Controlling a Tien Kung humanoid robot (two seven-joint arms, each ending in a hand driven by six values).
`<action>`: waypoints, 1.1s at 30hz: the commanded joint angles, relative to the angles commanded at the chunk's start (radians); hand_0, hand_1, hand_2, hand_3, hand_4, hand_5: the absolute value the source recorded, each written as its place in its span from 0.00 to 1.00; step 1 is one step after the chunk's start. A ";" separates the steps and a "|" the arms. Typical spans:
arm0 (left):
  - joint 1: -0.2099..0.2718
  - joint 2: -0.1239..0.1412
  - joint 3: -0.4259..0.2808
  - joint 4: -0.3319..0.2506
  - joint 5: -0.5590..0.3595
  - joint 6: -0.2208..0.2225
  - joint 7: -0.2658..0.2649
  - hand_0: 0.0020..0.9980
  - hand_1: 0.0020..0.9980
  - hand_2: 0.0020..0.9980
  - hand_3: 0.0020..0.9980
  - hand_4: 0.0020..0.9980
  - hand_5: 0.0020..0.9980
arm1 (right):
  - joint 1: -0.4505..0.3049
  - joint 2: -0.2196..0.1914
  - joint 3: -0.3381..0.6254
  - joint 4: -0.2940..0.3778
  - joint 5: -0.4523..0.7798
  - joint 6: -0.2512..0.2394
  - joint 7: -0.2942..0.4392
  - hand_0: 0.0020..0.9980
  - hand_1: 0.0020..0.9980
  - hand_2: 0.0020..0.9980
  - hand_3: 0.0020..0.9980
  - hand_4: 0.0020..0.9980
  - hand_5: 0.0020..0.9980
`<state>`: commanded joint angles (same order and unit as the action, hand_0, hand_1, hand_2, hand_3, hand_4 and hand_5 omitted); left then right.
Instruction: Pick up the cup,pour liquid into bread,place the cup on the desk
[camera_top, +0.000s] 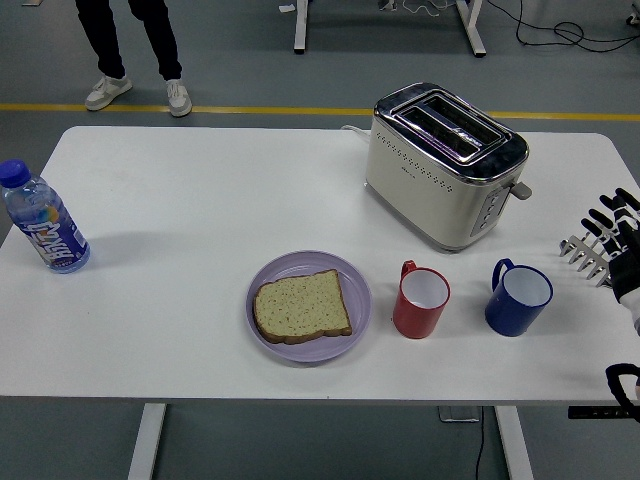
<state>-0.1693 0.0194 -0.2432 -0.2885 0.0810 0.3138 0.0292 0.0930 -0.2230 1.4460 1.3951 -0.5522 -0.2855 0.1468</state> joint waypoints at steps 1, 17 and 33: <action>-0.001 0.000 0.002 0.000 -0.003 0.000 -0.001 0.69 0.70 0.70 0.56 0.25 1.00 | 0.001 0.000 0.000 0.000 0.000 0.000 0.000 0.64 0.50 0.59 0.58 0.65 0.21; -0.003 0.001 0.009 0.000 -0.018 0.000 -0.006 0.69 0.70 0.70 0.56 0.26 1.00 | 0.002 0.001 0.003 0.001 0.001 -0.001 0.002 0.64 0.50 0.59 0.58 0.66 0.21; -0.004 0.001 0.011 0.000 -0.022 -0.001 -0.008 0.69 0.70 0.70 0.56 0.26 1.00 | 0.004 0.001 0.007 0.003 0.001 -0.003 0.004 0.64 0.50 0.59 0.58 0.66 0.21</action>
<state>-0.1732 0.0201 -0.2320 -0.2882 0.0588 0.3131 0.0211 0.0970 -0.2217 1.4530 1.3979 -0.5513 -0.2883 0.1510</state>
